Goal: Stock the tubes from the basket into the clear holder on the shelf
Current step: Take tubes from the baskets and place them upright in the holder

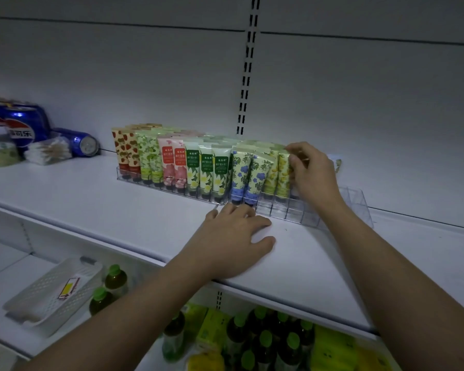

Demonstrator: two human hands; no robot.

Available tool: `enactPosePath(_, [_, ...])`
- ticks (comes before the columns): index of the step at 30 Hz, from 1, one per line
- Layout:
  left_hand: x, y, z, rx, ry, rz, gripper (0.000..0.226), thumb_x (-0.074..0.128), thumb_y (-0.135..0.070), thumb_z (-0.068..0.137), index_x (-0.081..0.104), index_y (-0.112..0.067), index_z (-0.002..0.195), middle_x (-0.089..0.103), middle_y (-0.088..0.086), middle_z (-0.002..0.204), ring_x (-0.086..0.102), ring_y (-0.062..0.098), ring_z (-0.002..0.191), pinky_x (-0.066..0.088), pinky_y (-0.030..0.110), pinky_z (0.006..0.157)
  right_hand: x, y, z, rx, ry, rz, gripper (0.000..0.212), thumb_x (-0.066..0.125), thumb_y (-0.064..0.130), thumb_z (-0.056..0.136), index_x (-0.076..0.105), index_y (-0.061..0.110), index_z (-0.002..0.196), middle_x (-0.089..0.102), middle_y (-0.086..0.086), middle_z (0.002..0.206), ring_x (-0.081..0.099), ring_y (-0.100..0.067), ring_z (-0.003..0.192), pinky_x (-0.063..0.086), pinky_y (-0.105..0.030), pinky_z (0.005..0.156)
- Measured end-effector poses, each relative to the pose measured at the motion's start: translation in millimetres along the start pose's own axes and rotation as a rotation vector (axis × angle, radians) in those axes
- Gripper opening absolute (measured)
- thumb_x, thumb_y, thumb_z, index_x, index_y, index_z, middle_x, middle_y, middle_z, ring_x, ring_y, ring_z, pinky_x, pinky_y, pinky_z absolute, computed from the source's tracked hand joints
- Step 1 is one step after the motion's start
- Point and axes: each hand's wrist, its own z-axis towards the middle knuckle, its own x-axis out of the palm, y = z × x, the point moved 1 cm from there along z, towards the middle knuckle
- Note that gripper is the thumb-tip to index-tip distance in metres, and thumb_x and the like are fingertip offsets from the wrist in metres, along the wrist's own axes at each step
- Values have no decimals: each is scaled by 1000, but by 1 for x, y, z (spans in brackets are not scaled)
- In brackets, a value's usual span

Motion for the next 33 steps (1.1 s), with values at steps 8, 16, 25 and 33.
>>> enactPosePath(8, [-7, -3, -2, -40, -21, -48, 45, 37, -54, 94, 52, -34, 132, 48, -5, 132, 39, 19, 121, 32, 45, 100, -15, 21, -14, -97, -177, -118, 27, 51, 16, 98, 64, 21, 120, 50, 3, 112, 52, 2, 72, 46, -26, 78])
enactPosePath(16, [-36, 1, -41, -317, -374, 50, 33, 48, -33, 91, 59, -27, 121, 61, 3, 124, 50, 22, 116, 36, 43, 100, -14, 112, -67, -74, 99, -101, 16, 53, 17, 96, 67, 12, 101, 68, -6, 94, 59, -16, 80, 49, -33, 79])
enactPosePath(25, [-28, 133, -223, -808, -791, -319, 28, 47, -27, 86, 71, -19, 98, 72, 4, 95, 64, 20, 92, 41, 22, 74, 37, 166, -189, 59, 688, 140, 24, 52, 29, 97, 68, 13, 91, 72, -4, 80, 67, -16, 61, 53, -27, 53])
enactPosePath(33, [207, 119, -335, -1126, -101, -617, 19, 53, -11, 94, 68, -3, 102, 69, 20, 107, 63, 36, 103, 49, 36, 87, 173, 50, -377, 492, 1092, 77, 23, 53, 21, 94, 65, 7, 79, 63, -8, 73, 55, -14, 55, 43, -22, 49])
